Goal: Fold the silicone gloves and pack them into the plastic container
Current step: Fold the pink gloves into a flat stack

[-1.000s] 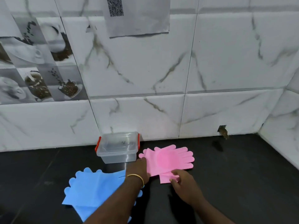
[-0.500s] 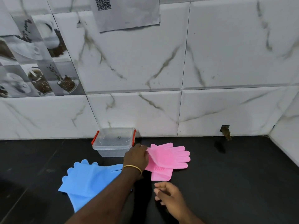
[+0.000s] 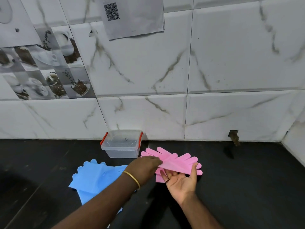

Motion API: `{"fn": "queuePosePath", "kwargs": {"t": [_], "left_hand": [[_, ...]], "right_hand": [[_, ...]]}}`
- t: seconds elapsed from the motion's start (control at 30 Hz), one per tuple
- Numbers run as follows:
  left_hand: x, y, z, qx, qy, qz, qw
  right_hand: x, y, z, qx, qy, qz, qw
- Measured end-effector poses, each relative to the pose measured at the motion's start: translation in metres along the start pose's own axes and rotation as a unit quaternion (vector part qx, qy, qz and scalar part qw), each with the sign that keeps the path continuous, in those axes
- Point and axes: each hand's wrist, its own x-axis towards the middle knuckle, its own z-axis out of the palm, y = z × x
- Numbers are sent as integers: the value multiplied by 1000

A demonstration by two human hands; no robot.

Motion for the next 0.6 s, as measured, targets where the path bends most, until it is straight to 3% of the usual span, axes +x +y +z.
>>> {"fn": "queuePosePath", "kwargs": {"t": [0.27, 0.6], "left_hand": [[-59, -18, 27, -45, 13, 1, 999], [-84, -51, 61, -54, 0, 87, 995]], "right_hand": [[-4, -7, 9, 9, 36, -88, 995], [-52, -3, 2, 46, 87, -132, 986]]}}
